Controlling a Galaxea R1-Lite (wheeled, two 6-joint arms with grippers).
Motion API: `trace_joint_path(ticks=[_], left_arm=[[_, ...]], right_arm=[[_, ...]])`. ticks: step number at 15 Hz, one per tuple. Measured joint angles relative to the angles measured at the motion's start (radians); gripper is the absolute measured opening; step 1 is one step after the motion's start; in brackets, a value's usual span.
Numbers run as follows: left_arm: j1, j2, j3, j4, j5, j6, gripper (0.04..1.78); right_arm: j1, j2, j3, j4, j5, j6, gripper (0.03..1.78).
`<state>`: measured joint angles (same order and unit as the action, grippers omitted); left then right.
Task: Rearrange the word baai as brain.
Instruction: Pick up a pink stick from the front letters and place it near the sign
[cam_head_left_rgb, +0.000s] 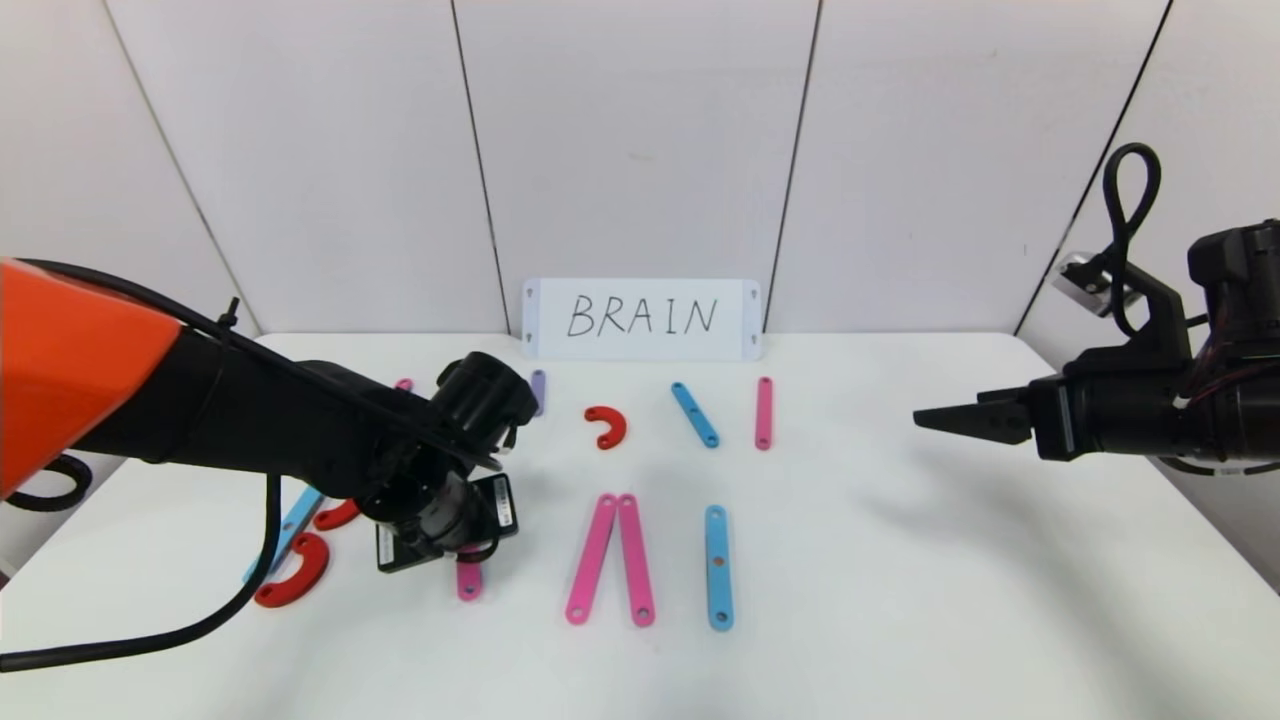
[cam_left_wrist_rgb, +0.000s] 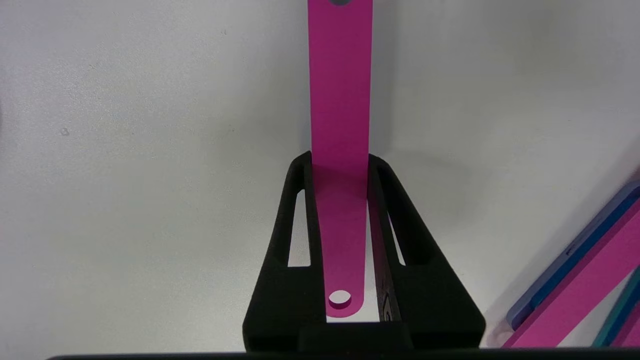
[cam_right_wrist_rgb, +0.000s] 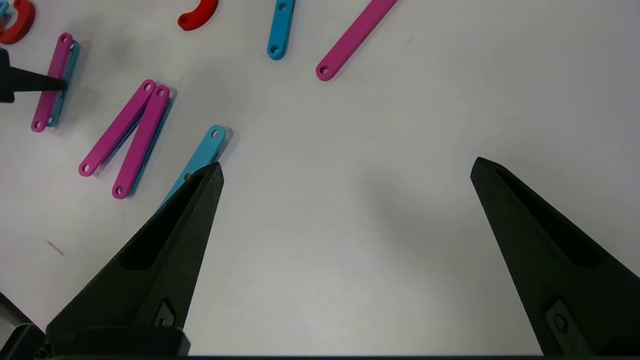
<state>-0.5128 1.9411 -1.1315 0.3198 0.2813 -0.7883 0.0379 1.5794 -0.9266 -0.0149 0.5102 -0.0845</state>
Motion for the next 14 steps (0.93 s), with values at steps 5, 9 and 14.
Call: trace_joint_path(ticks=[5, 9, 14], left_arm=[[0.012, -0.019, -0.076, 0.003, -0.001, 0.115, 0.30], [0.029, -0.022, -0.229, 0.027, -0.025, 0.251, 0.30], [0.006, 0.043, -0.415, 0.030, -0.106, 0.284, 0.30]], right_arm=[[-0.010, 0.000, -0.004, 0.000, 0.003, 0.002, 1.74], [-0.013, -0.002, -0.004, 0.000, 0.003, 0.004, 1.74], [-0.025, -0.005, -0.001, 0.001, 0.003, 0.007, 1.74]])
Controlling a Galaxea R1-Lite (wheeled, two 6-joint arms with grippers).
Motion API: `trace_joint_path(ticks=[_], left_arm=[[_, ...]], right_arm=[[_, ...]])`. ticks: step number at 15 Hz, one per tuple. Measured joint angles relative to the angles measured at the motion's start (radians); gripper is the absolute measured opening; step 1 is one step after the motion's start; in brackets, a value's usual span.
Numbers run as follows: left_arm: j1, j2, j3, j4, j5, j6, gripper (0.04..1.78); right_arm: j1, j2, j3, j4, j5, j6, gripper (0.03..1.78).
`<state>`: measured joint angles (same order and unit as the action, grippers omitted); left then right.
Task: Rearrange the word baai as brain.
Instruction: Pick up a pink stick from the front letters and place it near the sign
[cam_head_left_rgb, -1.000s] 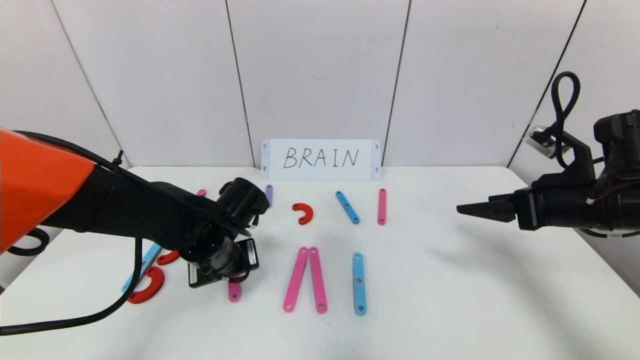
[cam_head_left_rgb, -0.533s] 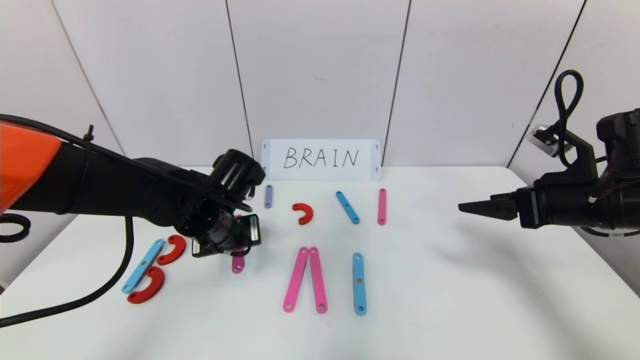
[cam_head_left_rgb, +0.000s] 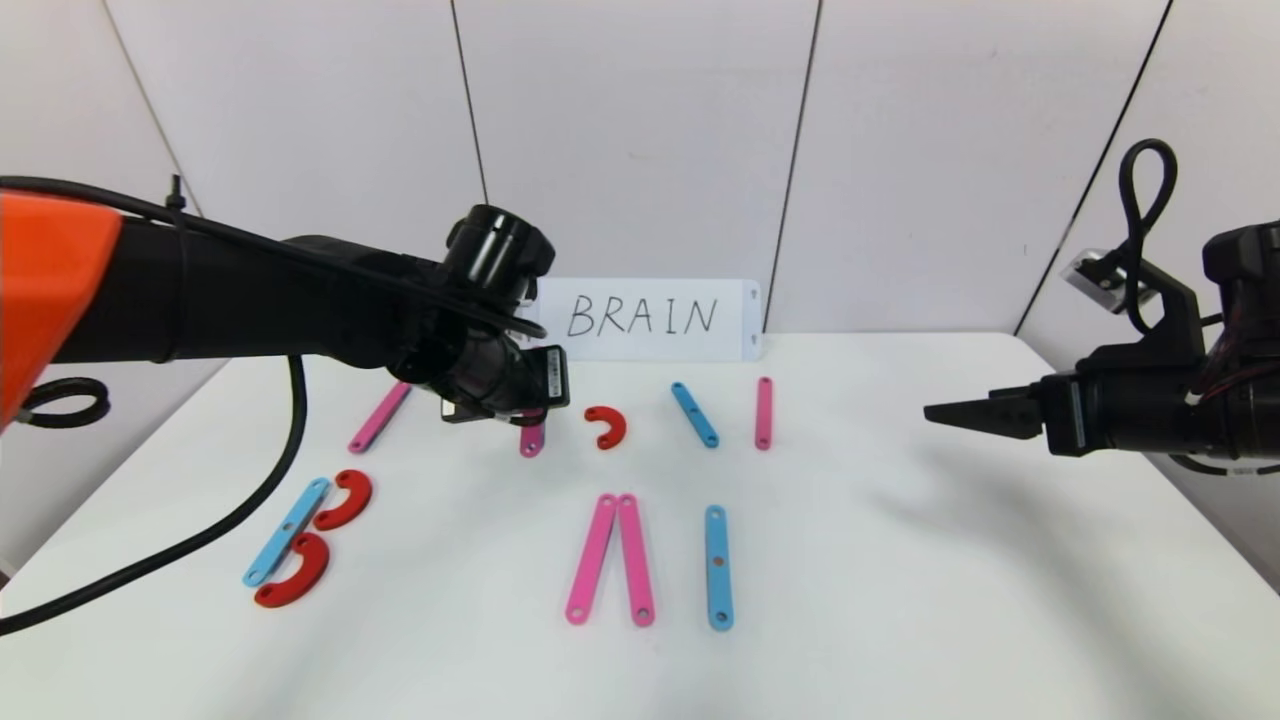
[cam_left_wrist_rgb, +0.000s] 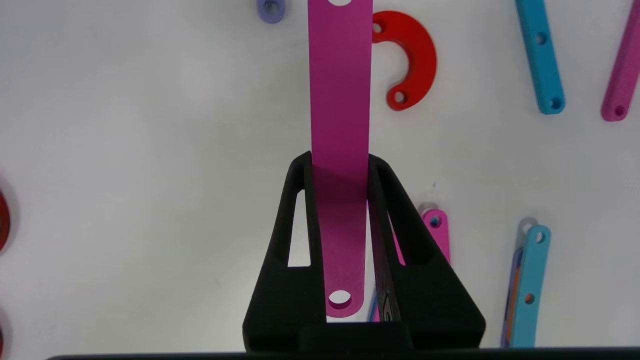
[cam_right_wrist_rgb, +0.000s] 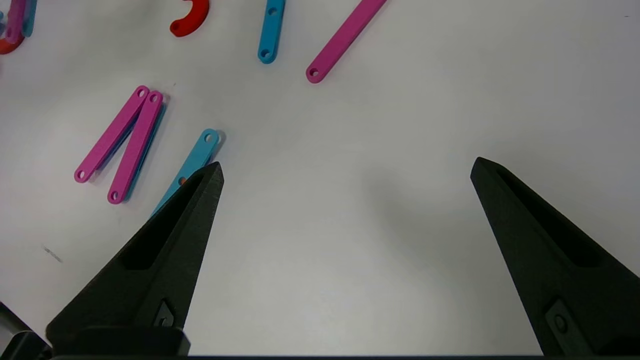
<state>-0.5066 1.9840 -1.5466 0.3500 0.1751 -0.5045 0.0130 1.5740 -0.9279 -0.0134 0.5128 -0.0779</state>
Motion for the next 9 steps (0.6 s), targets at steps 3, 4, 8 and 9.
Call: trace_joint_path(ticks=[3, 4, 8, 9], left_arm=[[-0.029, 0.073, -0.076, -0.009, -0.007, -0.003, 0.30], [-0.041, 0.100, -0.103, -0.010, -0.007, -0.005, 0.30], [-0.094, 0.214, -0.212, -0.011, -0.008, -0.012, 0.30], [-0.103, 0.240, -0.240, -0.012, -0.007, -0.014, 0.30]], right_arm=[[-0.018, -0.011, 0.001, 0.002, 0.002, 0.002, 1.74], [-0.020, -0.015, 0.002, 0.002, 0.002, 0.002, 1.74], [-0.026, -0.024, 0.008, 0.000, 0.002, 0.002, 1.74], [-0.028, -0.025, 0.008, 0.000, 0.002, 0.002, 1.74]])
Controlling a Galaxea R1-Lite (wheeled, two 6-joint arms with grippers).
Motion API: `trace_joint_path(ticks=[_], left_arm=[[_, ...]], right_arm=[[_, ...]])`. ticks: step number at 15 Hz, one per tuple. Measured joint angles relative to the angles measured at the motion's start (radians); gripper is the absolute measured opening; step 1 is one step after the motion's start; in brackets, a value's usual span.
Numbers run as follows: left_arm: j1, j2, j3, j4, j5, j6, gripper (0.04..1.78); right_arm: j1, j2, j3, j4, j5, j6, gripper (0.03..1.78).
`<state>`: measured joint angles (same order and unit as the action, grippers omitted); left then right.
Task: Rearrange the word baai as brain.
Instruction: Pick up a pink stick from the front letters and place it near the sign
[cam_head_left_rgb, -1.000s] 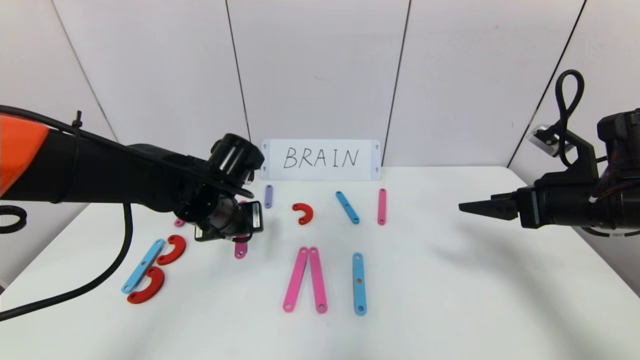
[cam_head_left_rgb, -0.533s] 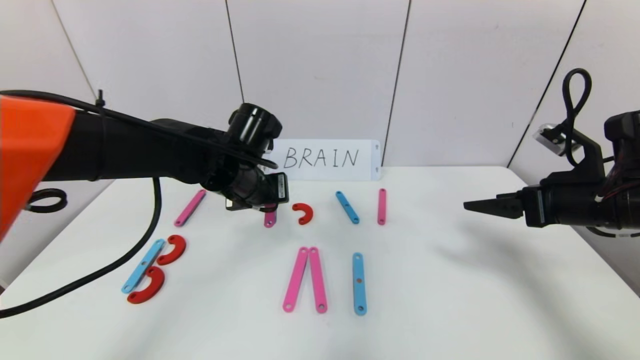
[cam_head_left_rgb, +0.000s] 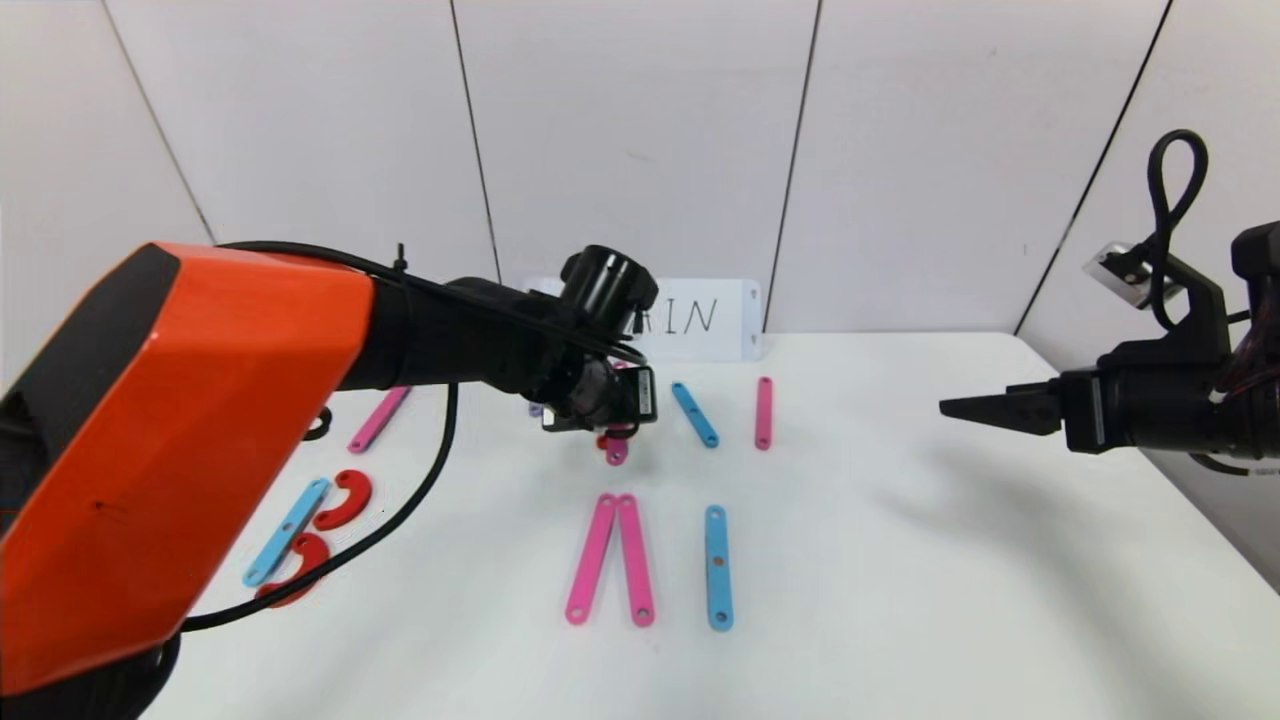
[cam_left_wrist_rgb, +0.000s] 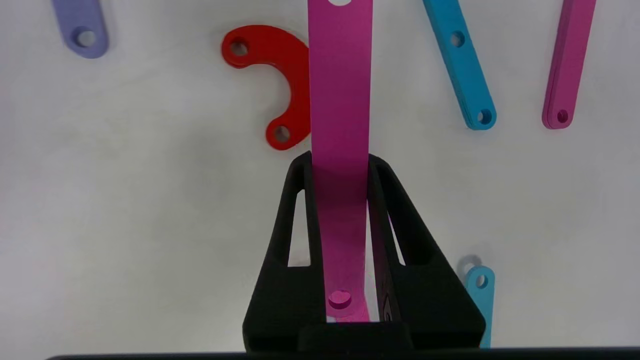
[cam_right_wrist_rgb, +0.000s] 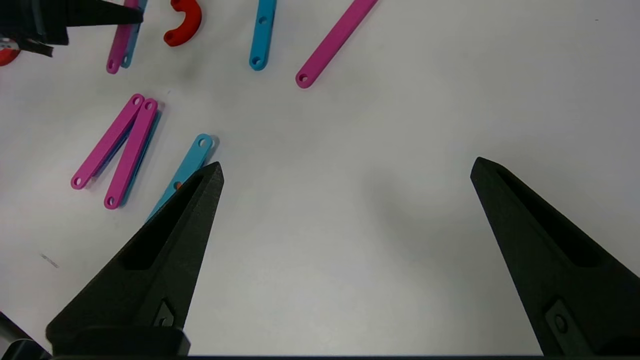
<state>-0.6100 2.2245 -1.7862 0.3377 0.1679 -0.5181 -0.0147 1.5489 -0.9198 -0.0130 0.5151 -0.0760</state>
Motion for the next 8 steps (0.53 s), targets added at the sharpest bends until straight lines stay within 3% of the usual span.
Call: trace_joint_path(ticks=[8], left_arm=[[-0.026, 0.166, -0.169, -0.006, 0.007, -0.037, 0.30]], right_arm=[[-0.007, 0.000, 0.004, -0.002, -0.003, -0.006, 1.74]])
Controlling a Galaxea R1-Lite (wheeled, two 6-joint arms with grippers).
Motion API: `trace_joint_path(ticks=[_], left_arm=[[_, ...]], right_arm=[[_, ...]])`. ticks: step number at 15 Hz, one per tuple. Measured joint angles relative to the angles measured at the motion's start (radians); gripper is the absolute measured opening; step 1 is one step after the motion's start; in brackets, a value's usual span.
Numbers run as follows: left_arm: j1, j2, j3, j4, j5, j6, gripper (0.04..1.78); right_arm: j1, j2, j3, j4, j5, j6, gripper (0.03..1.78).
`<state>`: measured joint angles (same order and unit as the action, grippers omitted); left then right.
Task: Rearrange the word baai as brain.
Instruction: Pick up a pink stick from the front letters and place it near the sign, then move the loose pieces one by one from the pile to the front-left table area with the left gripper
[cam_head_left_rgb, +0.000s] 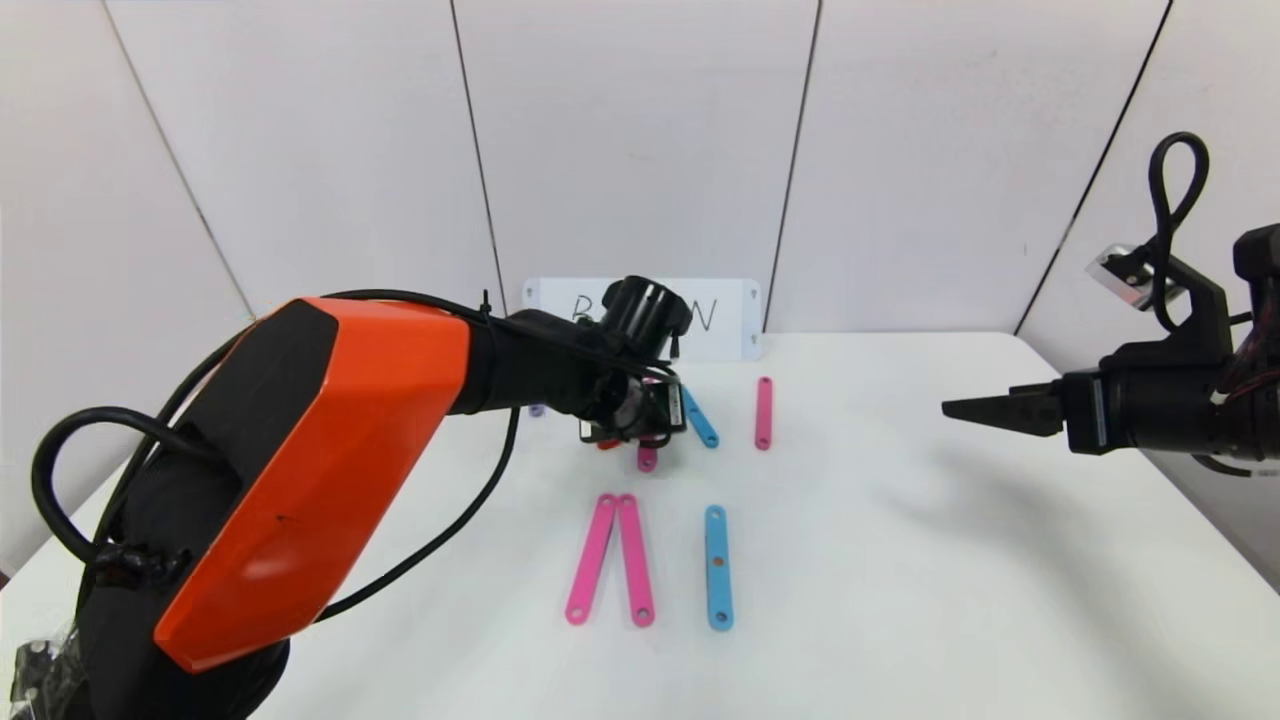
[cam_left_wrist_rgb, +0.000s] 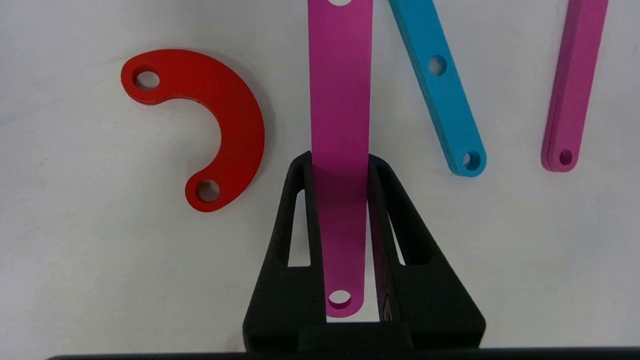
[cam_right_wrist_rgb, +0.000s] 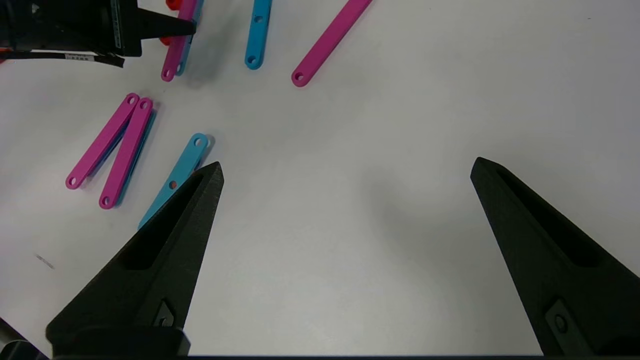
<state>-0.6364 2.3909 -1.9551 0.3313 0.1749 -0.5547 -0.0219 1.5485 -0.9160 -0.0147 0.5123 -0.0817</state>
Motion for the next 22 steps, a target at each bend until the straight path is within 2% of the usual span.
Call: trace_joint_path(ticks=[5, 7, 9, 11, 13, 16, 18, 22], left_arm=[[-0.004, 0.034, -0.015, -0.004, 0.003, 0.003, 0.32], [-0.007, 0.039, -0.017, -0.006, 0.002, 0.000, 0.41], [-0.007, 0.041, -0.018, -0.006, 0.001, 0.000, 0.60], [-0.007, 0.041, -0.019, -0.014, 0.000, 0.000, 0.90], [-0.007, 0.041, -0.019, -0.021, 0.000, 0.000, 1.27], [-0.008, 0.036, -0.019, -0.042, -0.004, 0.001, 1.62], [-0.008, 0.032, -0.020, -0.042, -0.003, 0.000, 1.72], [-0.003, 0.001, -0.016, -0.037, 0.004, 0.009, 1.74]], right_arm=[[-0.003, 0.001, 0.003, 0.000, -0.002, -0.002, 1.74], [-0.003, 0.001, 0.003, 0.000, -0.002, -0.002, 1.74], [-0.004, 0.001, 0.003, 0.000, -0.002, -0.002, 1.74], [-0.004, 0.003, 0.004, 0.000, -0.002, -0.002, 1.74], [-0.004, 0.005, 0.004, 0.000, -0.002, -0.002, 1.74], [-0.003, 0.007, 0.005, 0.000, -0.001, -0.002, 1.74], [-0.002, 0.006, 0.006, 0.000, 0.000, -0.002, 1.74], [-0.004, 0.004, 0.009, 0.000, 0.000, -0.002, 1.74]])
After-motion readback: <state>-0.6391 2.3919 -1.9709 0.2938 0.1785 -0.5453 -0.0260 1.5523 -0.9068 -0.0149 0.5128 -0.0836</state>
